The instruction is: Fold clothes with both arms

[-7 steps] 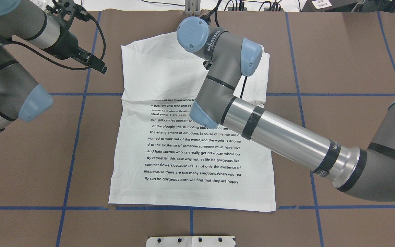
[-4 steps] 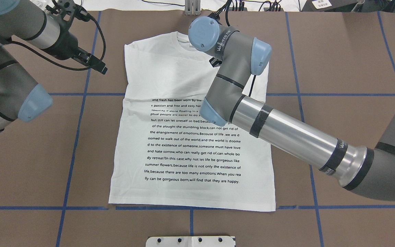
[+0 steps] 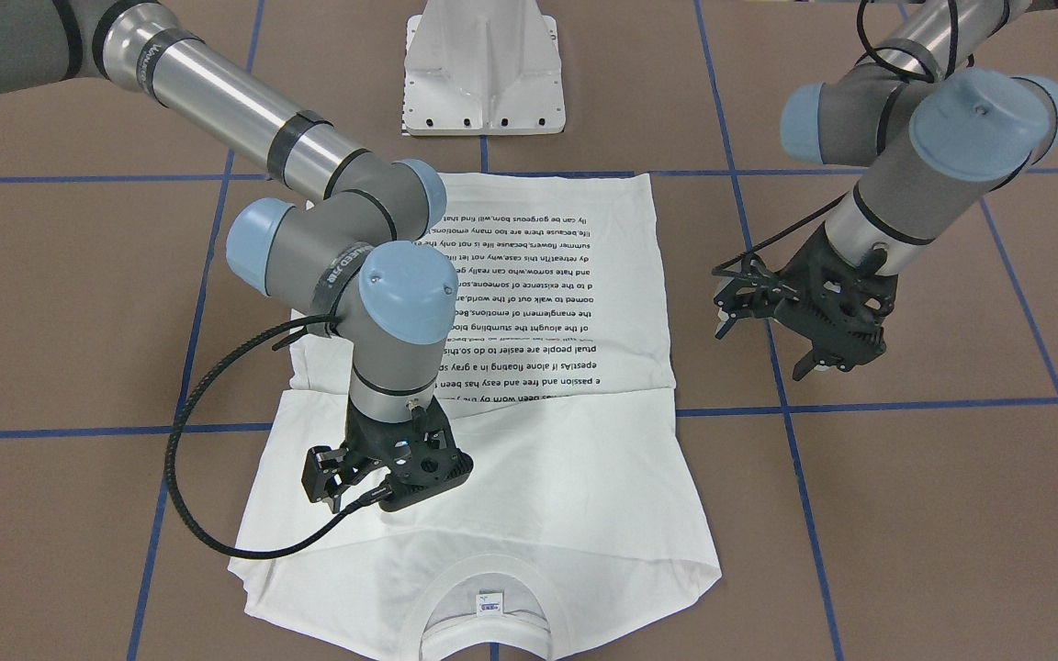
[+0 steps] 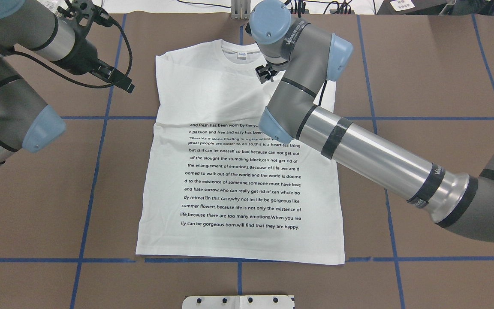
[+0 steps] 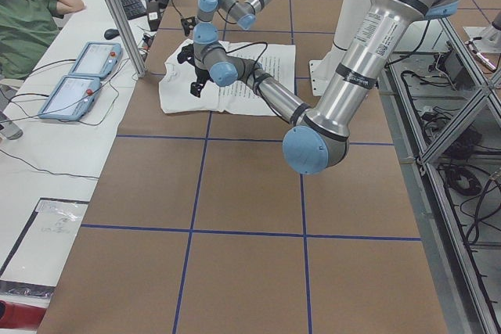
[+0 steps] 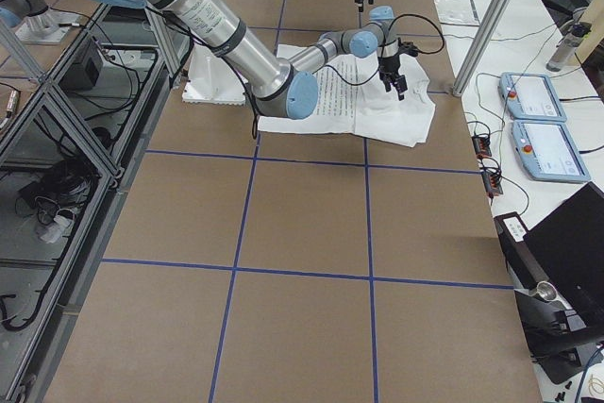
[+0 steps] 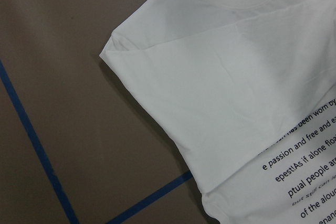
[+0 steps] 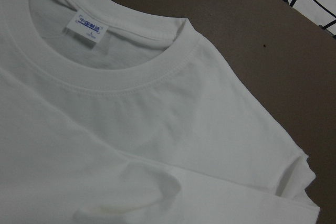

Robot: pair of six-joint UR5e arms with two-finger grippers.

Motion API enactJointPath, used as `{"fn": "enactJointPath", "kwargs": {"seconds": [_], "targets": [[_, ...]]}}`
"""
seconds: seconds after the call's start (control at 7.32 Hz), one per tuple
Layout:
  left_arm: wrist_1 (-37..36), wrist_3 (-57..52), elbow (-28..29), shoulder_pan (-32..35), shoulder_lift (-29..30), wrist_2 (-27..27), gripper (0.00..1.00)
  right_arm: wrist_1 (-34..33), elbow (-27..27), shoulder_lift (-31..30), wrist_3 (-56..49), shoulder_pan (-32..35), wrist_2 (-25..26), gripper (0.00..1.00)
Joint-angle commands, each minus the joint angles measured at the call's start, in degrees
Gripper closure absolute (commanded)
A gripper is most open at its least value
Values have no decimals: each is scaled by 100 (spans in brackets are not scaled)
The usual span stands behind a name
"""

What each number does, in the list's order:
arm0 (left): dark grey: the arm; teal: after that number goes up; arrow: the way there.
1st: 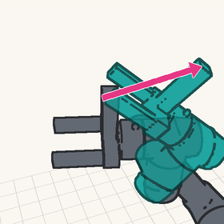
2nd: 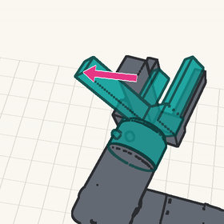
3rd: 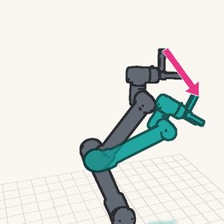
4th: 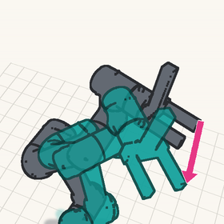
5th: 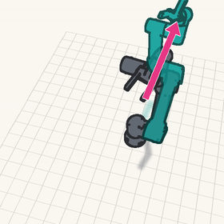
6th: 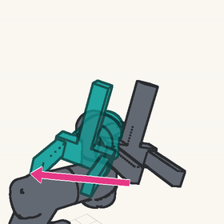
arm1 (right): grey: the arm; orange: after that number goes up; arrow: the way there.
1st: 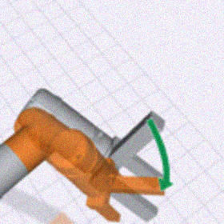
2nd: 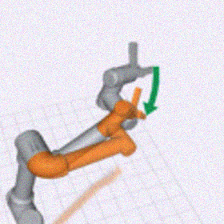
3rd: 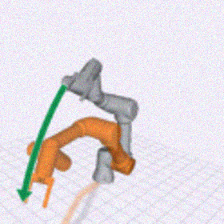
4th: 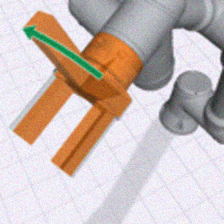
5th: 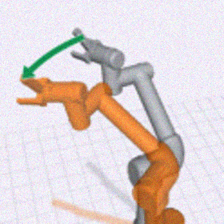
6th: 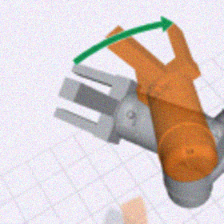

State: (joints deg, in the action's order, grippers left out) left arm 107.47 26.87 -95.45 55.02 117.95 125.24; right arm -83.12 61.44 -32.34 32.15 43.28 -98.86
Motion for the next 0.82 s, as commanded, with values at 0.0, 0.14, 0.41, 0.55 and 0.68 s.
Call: {"fn": "enactJointPath", "kwargs": {"seconds": [0.0, 0.14, 0.41, 0.55, 0.68], "targets": [[-6, 12, 0, 0, 0, 0, 0, 51, 514, -166, 544, 277, -1298, 0], [2, 273, -26, 0, -9, -9, 0, 51, 1223, -707, 877, 269, -1372, 0], [20, 696, -437, -9, -314, 0, 0, -19, 2822, -1919, 1361, 173, -1382, 0], [29, 871, -753, -26, -569, -17, 0, -11, 3456, -2447, 1990, 59, -1347, 0], [46, 1256, -982, -35, -711, -52, 0, -20, 4037, -2888, 2336, -82, -1329, 0]]}}
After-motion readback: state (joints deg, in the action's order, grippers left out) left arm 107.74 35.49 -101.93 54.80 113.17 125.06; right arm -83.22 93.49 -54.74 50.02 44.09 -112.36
